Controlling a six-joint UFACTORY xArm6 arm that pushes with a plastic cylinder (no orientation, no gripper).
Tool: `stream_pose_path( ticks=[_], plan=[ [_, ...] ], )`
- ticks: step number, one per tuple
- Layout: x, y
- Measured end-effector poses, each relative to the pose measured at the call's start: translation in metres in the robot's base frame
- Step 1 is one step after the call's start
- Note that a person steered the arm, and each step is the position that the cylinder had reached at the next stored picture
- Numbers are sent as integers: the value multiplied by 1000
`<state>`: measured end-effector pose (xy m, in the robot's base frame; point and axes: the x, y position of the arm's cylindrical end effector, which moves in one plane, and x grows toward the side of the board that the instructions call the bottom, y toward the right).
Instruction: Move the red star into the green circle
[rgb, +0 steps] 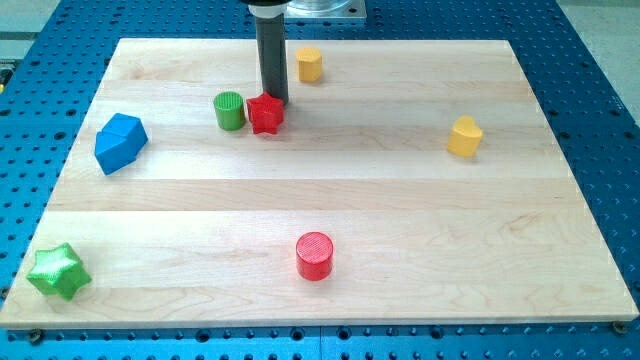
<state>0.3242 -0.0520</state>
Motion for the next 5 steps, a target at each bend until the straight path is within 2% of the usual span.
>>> stream_pose_path(
  ticks=[1,2,3,4,5],
  plan=[
    [11,1],
    [-31,-33],
    [-14,-82],
    [37,-32],
    [42,31]
  ],
)
